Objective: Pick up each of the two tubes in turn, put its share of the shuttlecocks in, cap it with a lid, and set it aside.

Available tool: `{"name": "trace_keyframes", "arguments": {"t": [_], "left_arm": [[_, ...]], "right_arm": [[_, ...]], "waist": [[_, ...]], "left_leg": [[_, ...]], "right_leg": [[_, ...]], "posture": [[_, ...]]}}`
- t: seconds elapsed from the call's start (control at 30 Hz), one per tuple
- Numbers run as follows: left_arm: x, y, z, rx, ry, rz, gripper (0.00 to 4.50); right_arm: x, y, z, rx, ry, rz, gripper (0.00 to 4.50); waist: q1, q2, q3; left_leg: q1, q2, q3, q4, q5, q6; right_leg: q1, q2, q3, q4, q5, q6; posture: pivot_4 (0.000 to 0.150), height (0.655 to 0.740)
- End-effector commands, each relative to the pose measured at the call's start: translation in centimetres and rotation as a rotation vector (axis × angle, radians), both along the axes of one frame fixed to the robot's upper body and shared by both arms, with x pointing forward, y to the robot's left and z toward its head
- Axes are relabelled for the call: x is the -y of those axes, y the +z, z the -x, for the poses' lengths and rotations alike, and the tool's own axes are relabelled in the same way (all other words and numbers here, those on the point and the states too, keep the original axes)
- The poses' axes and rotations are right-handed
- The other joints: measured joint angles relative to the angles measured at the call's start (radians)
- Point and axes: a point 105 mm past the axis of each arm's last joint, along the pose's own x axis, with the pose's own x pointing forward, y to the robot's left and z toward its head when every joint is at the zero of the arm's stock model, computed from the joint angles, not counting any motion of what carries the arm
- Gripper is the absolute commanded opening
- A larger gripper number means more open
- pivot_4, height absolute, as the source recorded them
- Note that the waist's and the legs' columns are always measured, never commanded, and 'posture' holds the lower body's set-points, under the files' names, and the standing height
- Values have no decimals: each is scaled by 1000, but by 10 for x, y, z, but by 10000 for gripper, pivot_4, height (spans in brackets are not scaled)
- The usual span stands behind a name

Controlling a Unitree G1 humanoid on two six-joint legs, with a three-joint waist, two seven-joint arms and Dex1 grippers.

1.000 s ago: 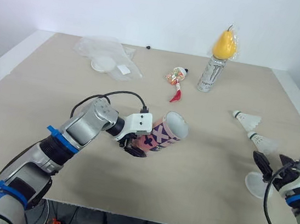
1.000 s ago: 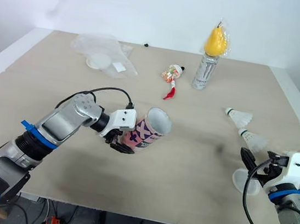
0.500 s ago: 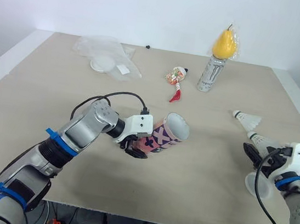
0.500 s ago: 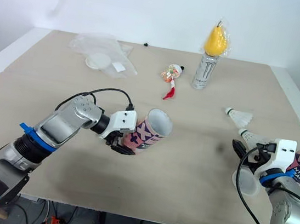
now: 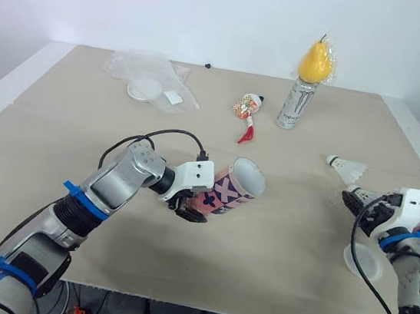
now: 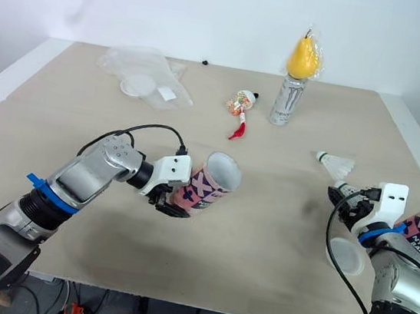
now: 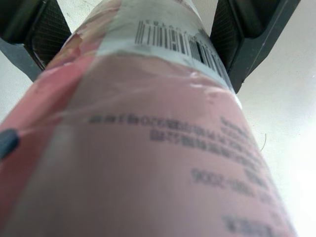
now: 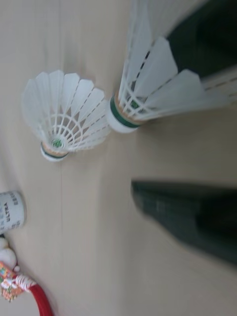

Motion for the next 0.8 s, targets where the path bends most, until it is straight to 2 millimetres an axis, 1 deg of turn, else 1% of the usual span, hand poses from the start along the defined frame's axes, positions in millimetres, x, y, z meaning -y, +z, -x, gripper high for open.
{"name": "trace_keyframes", "arguments": {"t": [0.03, 0.07, 0.1, 0.23, 0.33, 0.4, 0.43, 0.47, 0.5, 0.53, 0.57, 0.6, 0.63, 0.67, 0.7, 0.73, 0.77, 0.8], "left_arm": [[-2, 2, -1, 15, 11, -2, 32664], [-3, 2, -1, 14, 12, -2, 32664], [-3, 2, -1, 15, 13, -3, 32664], [-4, 1, -1, 14, 16, -4, 32664], [-4, 1, -3, 13, 18, -3, 32664], [-4, 2, -3, 15, 18, -3, 32664], [-4, 2, -4, 16, 18, -2, 32664], [-3, 3, -4, 16, 16, -1, 32664], [-3, 3, -4, 15, 12, 1, 32664], [-3, 3, -4, 14, 9, 2, 32664], [-2, 4, -3, 8, 0, 6, 32664], [0, 4, -2, 1, -11, 10, 32664], [0, 4, -2, -6, -18, 13, 32664], [1, 4, -3, -10, -21, 13, 32664], [1, 4, -3, -12, -22, 12, 32664], [0, 4, -4, -11, -25, 6, 32664], [0, 3, -4, -13, -30, 0, 32664], [0, 3, -4, -17, -35, -1, 32664]], "right_arm": [[7, 18, -1, 52, -21, 39, 7795], [7, 18, -1, 52, -21, 39, 3803], [8, 18, 0, 52, -21, 40, 1289], [7, 19, 4, 58, -25, 45, 1289], [5, 26, 10, 71, -21, 67, 1289], [0, 34, 16, 80, 10, 116, 1289], [-4, 45, 20, 100, 28, 140, 1289], [-11, 63, 24, 132, 61, 184, 1289], [-20, 82, 28, 169, 105, 227, 1289], [-27, 93, 32, 191, 135, 255, 1289], [-45, 119, 35, 240, 213, 331, 1289], [-67, 139, 40, 278, 313, 418, 1289], [-94, 152, 47, 306, 441, 517, 1289], [-117, 157, 54, 323, 556, 578, 1289], [-129, 157, 59, 328, 621, 605, 1289], [-147, 161, 67, 352, 716, 628, 1289], [-163, 163, 74, 374, 803, 664, 1289], [-176, 163, 82, 386, 892, 718, 1289]], "waist": [[0, 0, 0], [0, 0, 0], [0, 0, 0], [0, 0, 0], [0, 0, 0], [0, 0, 0], [0, 0, 0], [0, 1, 0], [1, 3, 1], [1, 4, 1], [0, 5, 1], [-2, 7, 1], [-2, 8, 1], [-3, 8, 1], [-2, 5, 2], [-2, 1, 1], [-2, -5, 1], [-1, -7, 2]], "left_leg": [[0, 0, 0, 0, 0, 0], [0, 0, 0, 0, 0, 0], [0, 0, 0, 0, 0, 0], [0, 0, 0, 0, 0, 0], [0, 0, 0, 0, 0, 0], [0, 0, 0, 0, 0, 0], [0, 0, 0, 0, 0, 0], [0, 0, 0, 0, 0, 0], [0, 0, 0, 0, 0, 0], [-1, 0, 0, 0, 0, 0], [-1, -1, 1, 0, 0, 0], [0, -1, 1, 0, 0, 0], [0, -1, 2, 1, 0, 0], [0, -1, 3, 1, 0, 0], [2, 0, 2, 0, 0, 0], [3, 1, 0, 0, 0, 0], [3, 1, -1, 0, 0, 0], [3, 3, -3, 0, 0, 0]], "right_leg": [[0, 0, 0, 0, 0, 0], [0, 0, 0, 0, 0, 0], [0, 0, 0, 0, 0, 0], [0, 0, 0, 0, 0, 0], [0, 0, 0, 0, 0, 0], [0, 0, 0, 0, 0, 0], [0, 0, 0, 0, 0, 0], [0, 0, 0, 0, 0, 0], [0, 0, 0, 0, 0, 0], [-1, 0, 1, 0, 0, 0], [-1, 0, 1, 0, 0, 0], [-1, 0, 2, 0, -1, 0], [-1, -1, 3, 0, -1, -2], [-2, -1, 3, 0, -1, -2], [-1, 0, 3, 0, -1, -2], [0, 1, 1, 0, -2, -4], [1, 2, -1, 0, -2, -5], [1, 2, -3, 0, -3, -6]], "posture": [[1500, 7400], [1500, 7400], [1500, 7400], [1500, 7400], [1500, 7400], [1500, 7400], [1500, 7400], [1500, 7400], [1500, 7400], [1500, 7400], [1500, 7400], [1500, 7400], [1500, 7400], [1500, 7400], [1500, 7400], [1500, 7400], [1500, 7400], [1500, 7400]]}}
